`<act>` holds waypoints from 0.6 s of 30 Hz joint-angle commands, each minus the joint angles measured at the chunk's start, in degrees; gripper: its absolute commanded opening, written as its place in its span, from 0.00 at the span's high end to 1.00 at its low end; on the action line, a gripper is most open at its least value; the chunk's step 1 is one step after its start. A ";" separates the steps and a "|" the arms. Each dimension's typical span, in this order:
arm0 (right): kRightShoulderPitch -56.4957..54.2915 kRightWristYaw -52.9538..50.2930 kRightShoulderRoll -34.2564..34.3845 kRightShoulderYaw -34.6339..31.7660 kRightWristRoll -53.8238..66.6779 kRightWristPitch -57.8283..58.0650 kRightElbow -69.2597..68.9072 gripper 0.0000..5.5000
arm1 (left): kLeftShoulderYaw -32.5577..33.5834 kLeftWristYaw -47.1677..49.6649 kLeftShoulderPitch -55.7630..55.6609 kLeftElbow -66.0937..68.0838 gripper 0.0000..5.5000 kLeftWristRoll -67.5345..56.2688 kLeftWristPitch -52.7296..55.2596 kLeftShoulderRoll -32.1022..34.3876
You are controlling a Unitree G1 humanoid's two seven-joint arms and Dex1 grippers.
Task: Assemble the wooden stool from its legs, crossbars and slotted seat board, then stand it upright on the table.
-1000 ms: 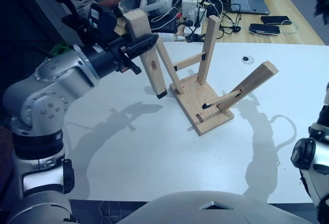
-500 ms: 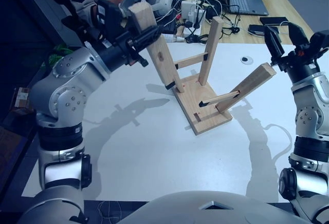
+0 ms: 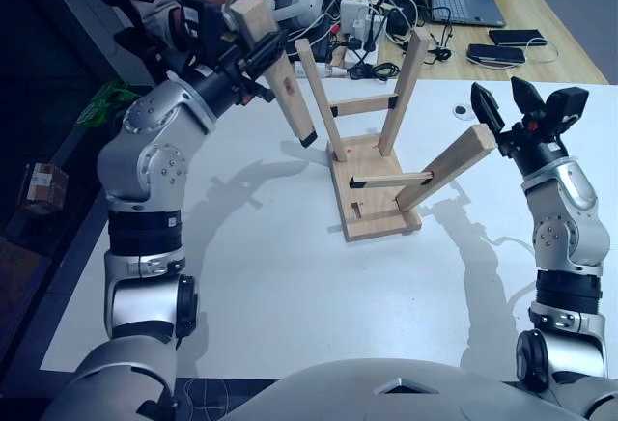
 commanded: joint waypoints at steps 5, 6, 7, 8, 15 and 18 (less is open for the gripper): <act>5.75 2.30 -2.23 2.38 -4.90 -0.51 1.41 0.23 | 1.14 -1.07 -0.30 0.66 0.82 2.95 -0.91 -0.46; 7.21 3.14 -2.92 2.78 -5.59 -0.43 1.29 0.23 | 1.34 -1.79 1.81 -1.77 0.82 2.15 0.88 0.45; 9.19 3.89 -3.62 3.25 -6.42 -0.41 1.08 0.23 | 1.56 -2.31 4.46 -4.66 0.82 1.45 2.91 1.47; 10.86 4.62 -4.19 3.83 -7.23 -0.28 0.93 0.23 | 1.92 -2.53 6.73 -7.20 0.82 0.92 4.69 2.24; 19.01 7.25 -4.76 7.54 -8.04 2.31 -4.23 0.23 | 7.37 5.94 12.47 -20.41 0.82 -6.70 15.28 -2.51; 19.34 7.33 -3.76 9.36 -6.53 5.05 -8.55 0.23 | 10.91 13.92 12.08 -24.37 0.82 -11.89 19.17 -7.15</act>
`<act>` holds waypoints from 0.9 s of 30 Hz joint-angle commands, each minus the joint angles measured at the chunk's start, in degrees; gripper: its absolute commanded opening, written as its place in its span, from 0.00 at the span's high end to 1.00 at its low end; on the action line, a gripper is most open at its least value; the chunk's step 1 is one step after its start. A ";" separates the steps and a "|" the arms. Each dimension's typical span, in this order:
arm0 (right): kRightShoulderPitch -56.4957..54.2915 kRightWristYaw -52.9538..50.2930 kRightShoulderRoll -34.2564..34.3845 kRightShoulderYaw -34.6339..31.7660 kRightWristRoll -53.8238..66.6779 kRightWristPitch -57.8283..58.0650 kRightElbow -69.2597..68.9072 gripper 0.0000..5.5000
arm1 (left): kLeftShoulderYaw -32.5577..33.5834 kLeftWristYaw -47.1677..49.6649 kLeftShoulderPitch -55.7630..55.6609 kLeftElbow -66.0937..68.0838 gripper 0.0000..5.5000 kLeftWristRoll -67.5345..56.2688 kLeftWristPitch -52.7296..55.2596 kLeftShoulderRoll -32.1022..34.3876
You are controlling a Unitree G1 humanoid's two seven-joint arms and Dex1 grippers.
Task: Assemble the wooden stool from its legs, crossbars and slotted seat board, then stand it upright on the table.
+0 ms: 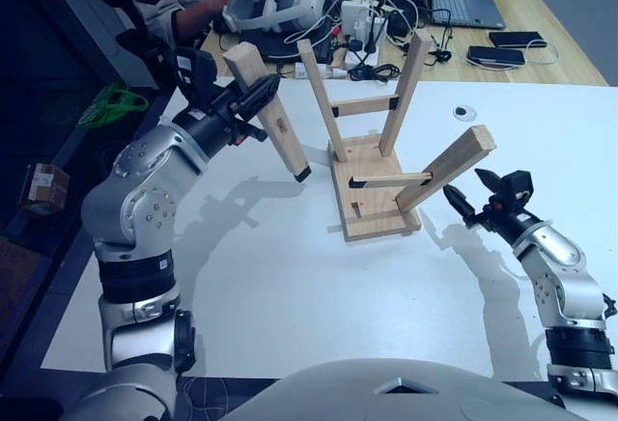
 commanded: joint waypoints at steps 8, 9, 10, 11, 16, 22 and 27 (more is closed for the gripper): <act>1.63 -0.89 2.30 3.56 5.06 8.86 -13.07 0.23 | 7.59 18.20 3.72 -10.58 0.82 -13.77 10.10 -7.37; 1.91 -0.78 2.07 3.69 5.18 9.31 -13.62 0.23 | 7.39 19.11 4.58 -11.18 0.82 -14.30 10.48 -7.79; 2.20 -0.72 1.80 3.63 5.45 9.80 -14.02 0.23 | 7.01 20.18 5.78 -11.91 0.82 -14.83 10.81 -8.40; 2.43 -0.71 1.55 3.47 5.61 10.10 -14.26 0.23 | 6.65 21.03 6.74 -12.45 0.82 -15.09 10.78 -9.13; 2.12 -0.37 0.11 1.87 6.24 11.04 -14.04 0.23 | 5.55 25.26 11.14 -10.92 0.82 -13.03 6.81 -14.91; 1.09 -0.11 -0.37 0.84 6.29 11.25 -13.52 0.23 | 5.41 24.10 12.39 -7.04 0.82 -8.13 0.59 -15.57; 1.08 -0.31 -0.32 0.27 6.31 11.01 -13.43 0.23 | 4.56 22.77 12.76 -5.42 0.82 -7.83 -1.33 -16.47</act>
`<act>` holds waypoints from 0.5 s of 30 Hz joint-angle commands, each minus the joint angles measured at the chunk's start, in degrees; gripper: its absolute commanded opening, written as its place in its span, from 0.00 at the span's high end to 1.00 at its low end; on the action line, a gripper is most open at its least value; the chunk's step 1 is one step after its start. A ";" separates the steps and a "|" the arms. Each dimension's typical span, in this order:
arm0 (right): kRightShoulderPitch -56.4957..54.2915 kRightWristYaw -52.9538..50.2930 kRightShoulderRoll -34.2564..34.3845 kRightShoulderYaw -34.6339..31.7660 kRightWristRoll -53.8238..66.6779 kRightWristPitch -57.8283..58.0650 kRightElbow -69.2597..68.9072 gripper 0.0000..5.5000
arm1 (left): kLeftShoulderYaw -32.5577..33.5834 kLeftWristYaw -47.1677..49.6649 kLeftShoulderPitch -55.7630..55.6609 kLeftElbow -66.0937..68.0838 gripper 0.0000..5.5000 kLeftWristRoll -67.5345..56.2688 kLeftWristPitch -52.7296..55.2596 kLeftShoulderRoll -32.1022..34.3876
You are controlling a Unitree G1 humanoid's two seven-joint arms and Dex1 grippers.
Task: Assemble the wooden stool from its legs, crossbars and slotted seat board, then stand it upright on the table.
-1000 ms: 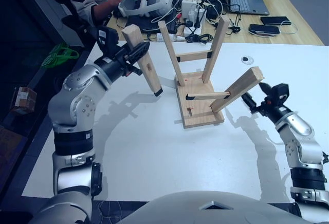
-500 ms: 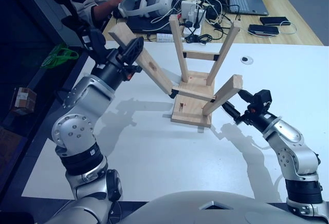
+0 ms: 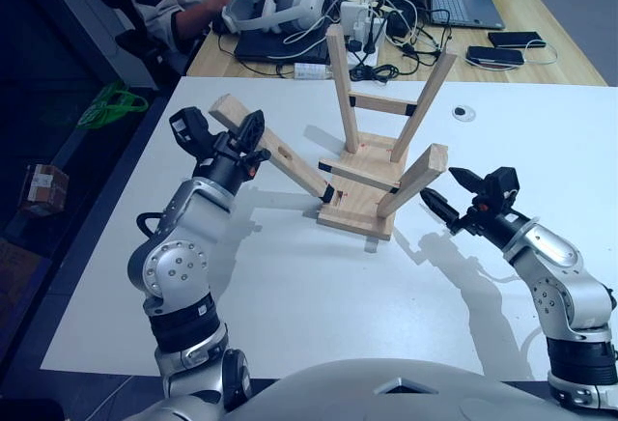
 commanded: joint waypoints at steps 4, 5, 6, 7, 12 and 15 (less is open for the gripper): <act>-1.15 -0.21 -0.19 -1.05 0.59 0.39 0.58 0.23 | -0.39 -0.46 -0.20 0.85 0.82 -1.24 -2.15 -1.93; -1.17 -0.20 -0.18 -1.11 0.62 0.38 0.60 0.23 | -0.24 -0.38 -0.37 0.78 0.82 -1.62 -2.10 -2.07; -1.19 -0.20 -0.18 -1.13 0.60 0.37 0.63 0.23 | -0.19 -0.43 -0.38 0.85 0.82 -1.70 -2.10 -2.10; -1.21 -0.25 -0.14 -1.18 0.59 0.35 0.64 0.23 | -0.46 -0.60 -0.06 1.09 0.82 -1.34 -2.01 -1.88; -1.49 -0.32 -0.14 -1.41 0.47 0.28 0.87 0.23 | -1.44 -1.42 1.73 1.81 0.82 -0.19 -2.20 -1.82; -1.91 -0.40 -0.15 -1.51 0.41 0.22 1.06 0.23 | -2.72 -2.38 3.07 2.93 0.82 1.80 -3.10 -1.62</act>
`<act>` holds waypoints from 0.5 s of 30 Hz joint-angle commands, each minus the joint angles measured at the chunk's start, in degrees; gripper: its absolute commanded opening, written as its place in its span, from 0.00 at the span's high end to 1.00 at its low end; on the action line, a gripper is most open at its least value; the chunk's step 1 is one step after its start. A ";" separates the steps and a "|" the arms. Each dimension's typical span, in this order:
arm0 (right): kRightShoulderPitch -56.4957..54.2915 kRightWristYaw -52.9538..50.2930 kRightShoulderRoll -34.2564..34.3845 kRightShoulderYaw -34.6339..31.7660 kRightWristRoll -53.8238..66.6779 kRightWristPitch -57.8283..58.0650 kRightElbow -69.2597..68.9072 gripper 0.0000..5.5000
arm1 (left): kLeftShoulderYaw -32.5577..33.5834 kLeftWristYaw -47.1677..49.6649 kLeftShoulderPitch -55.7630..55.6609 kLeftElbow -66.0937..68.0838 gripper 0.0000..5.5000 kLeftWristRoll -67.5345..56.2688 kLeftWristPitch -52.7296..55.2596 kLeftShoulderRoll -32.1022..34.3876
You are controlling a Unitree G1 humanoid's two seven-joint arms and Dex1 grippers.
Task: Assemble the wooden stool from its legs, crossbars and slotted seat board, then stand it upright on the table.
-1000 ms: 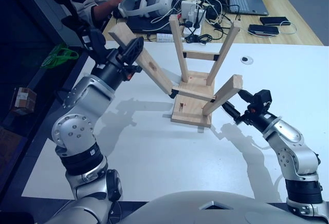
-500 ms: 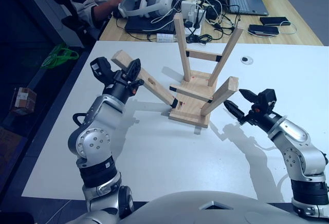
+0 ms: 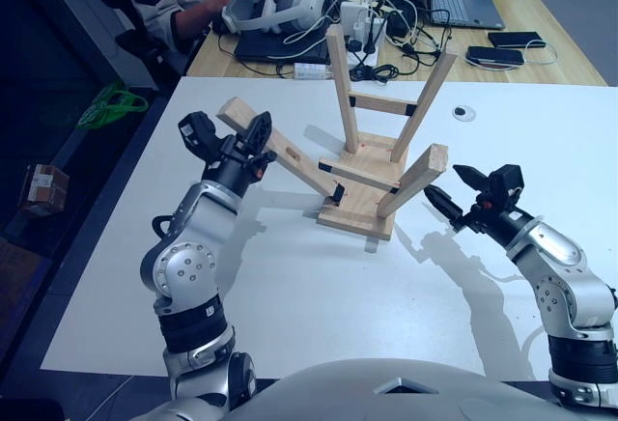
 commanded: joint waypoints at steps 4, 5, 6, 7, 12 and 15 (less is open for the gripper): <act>-1.85 -0.40 -0.04 -0.60 0.30 0.19 0.79 0.23 | -4.55 -2.70 2.49 1.89 0.82 6.43 -2.48 1.77; -1.95 -0.41 -0.03 -0.58 0.23 0.16 0.86 0.23 | -5.20 -3.06 2.40 1.90 0.82 7.33 -2.73 2.23; -2.04 -0.41 -0.04 -0.57 0.16 0.11 0.92 0.23 | -6.07 -3.44 2.21 1.84 0.82 8.45 -2.90 2.89; -2.09 -0.42 -0.06 -0.60 0.11 0.06 0.95 0.23 | -7.71 -3.80 1.87 1.30 0.82 9.82 -2.64 3.74; -2.32 -0.52 -0.12 -0.74 -0.02 -0.06 1.00 0.23 | -14.76 -2.34 -0.75 -3.12 0.82 13.05 0.40 4.31; -2.38 -0.59 -0.05 -0.64 -0.08 -0.11 0.99 0.23 | -17.01 -1.44 -1.01 -5.47 0.82 13.44 2.02 3.31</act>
